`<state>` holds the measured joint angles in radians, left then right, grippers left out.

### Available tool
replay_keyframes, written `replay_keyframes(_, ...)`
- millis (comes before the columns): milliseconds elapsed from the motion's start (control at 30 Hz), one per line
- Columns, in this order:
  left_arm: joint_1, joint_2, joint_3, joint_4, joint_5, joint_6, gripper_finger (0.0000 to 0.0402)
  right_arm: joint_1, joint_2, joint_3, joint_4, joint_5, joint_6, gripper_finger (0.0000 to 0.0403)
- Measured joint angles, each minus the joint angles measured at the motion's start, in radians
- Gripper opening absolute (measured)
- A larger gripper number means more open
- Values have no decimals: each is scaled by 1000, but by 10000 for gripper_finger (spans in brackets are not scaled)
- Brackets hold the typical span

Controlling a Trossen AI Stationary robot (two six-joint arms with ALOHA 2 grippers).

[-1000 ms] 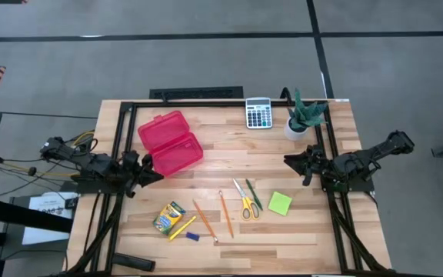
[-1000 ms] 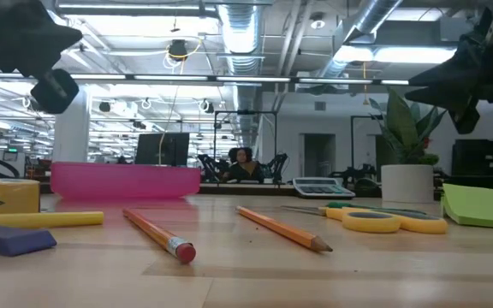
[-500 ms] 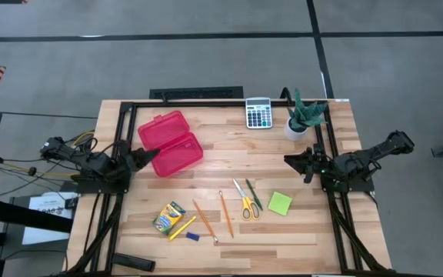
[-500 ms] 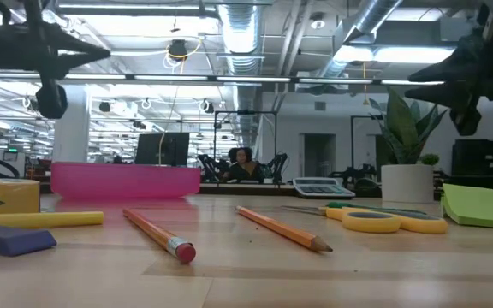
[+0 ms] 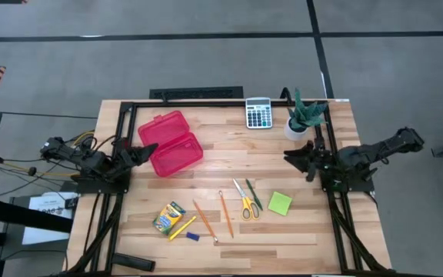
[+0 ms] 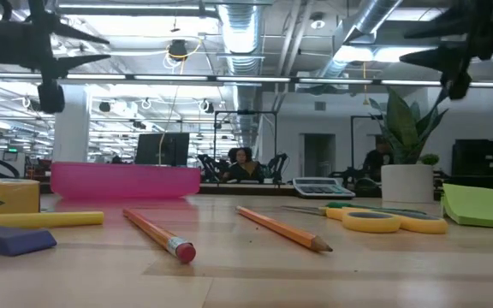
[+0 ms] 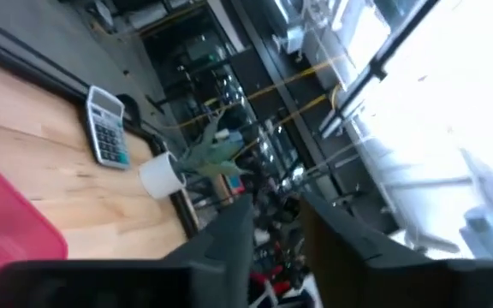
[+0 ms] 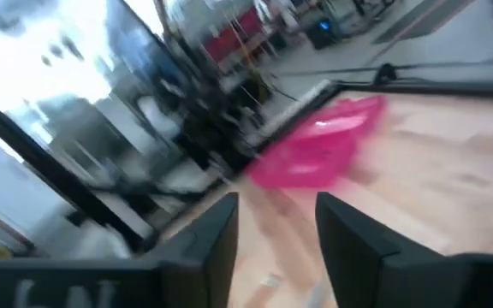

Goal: Pack school essentials
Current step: Put the yellow scissors into the red supply box

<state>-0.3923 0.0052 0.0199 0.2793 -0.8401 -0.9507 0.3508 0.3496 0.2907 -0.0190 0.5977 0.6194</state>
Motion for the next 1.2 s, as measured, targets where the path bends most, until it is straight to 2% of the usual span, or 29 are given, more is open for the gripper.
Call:
replay_keyframes(133,0,-1,27,16,17,33,155,0,287,181,-163,4,-47,214)
replay_keyframes(333,0,0,30,6,5,25,218,-1,759,471,-357,33,58,237)
replay_keyframes(467,0,0,31,-1,-19,25,240,8,1034,618,-369,34,54,230)
replay_keyframes(600,0,0,32,-1,-20,23,248,15,1247,722,-366,34,62,223)
replay_keyframes(867,0,0,33,-7,-3,36,249,-1,1512,785,-344,68,255,225)
replay_keyframes(1100,0,0,34,-27,41,55,249,5,1628,788,-277,39,295,223)
replay_keyframes(1200,0,0,35,-37,41,54,249,6,1651,792,-310,24,391,210)
